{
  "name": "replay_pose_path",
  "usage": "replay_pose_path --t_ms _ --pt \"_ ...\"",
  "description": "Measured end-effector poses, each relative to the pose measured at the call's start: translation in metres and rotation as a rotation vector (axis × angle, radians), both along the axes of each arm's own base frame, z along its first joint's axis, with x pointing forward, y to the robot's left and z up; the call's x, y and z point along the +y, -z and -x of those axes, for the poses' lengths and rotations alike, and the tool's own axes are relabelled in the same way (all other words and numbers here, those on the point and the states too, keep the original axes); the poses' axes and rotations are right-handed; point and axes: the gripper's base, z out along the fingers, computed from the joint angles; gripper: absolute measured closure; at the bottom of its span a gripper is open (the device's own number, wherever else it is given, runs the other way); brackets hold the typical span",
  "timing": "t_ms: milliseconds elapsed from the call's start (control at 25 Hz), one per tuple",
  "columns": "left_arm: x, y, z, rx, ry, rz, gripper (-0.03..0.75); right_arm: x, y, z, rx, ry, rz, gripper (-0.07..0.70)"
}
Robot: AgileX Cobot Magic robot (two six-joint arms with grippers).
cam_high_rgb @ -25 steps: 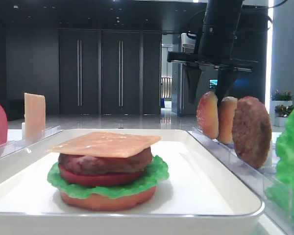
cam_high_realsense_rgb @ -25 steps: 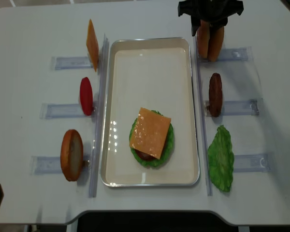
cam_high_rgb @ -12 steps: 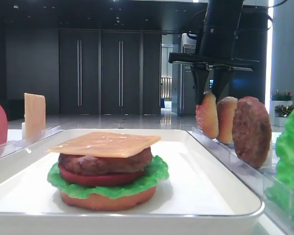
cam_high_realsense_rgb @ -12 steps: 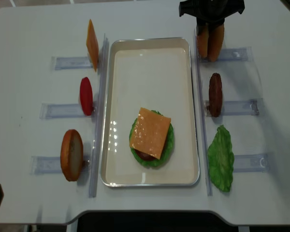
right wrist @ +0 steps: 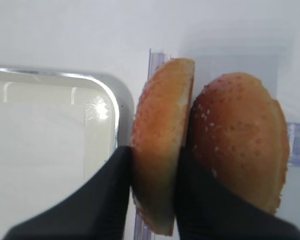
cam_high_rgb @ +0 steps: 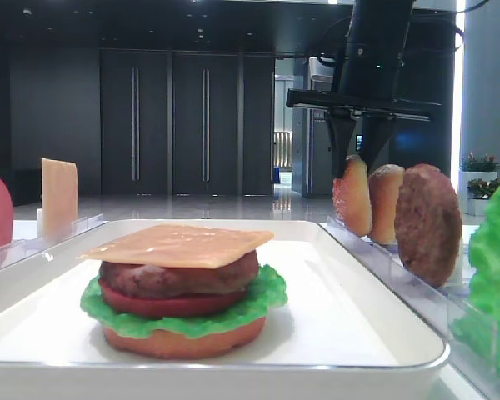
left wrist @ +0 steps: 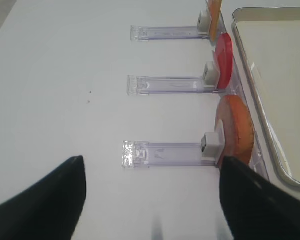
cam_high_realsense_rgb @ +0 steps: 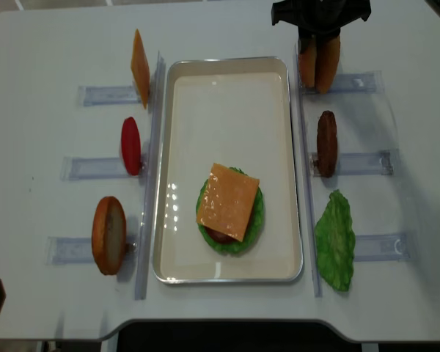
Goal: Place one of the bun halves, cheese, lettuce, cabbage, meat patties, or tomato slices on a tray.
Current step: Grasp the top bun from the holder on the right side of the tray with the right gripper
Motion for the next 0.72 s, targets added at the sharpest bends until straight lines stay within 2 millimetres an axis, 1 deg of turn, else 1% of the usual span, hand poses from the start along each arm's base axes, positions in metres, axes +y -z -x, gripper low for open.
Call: replay_pose_path --t_ms 720 --pt "0.0 0.0 0.0 0.0 0.0 0.0 0.079 0.0 0.0001 0.0004 0.004 -0.001 0.0 0.449"
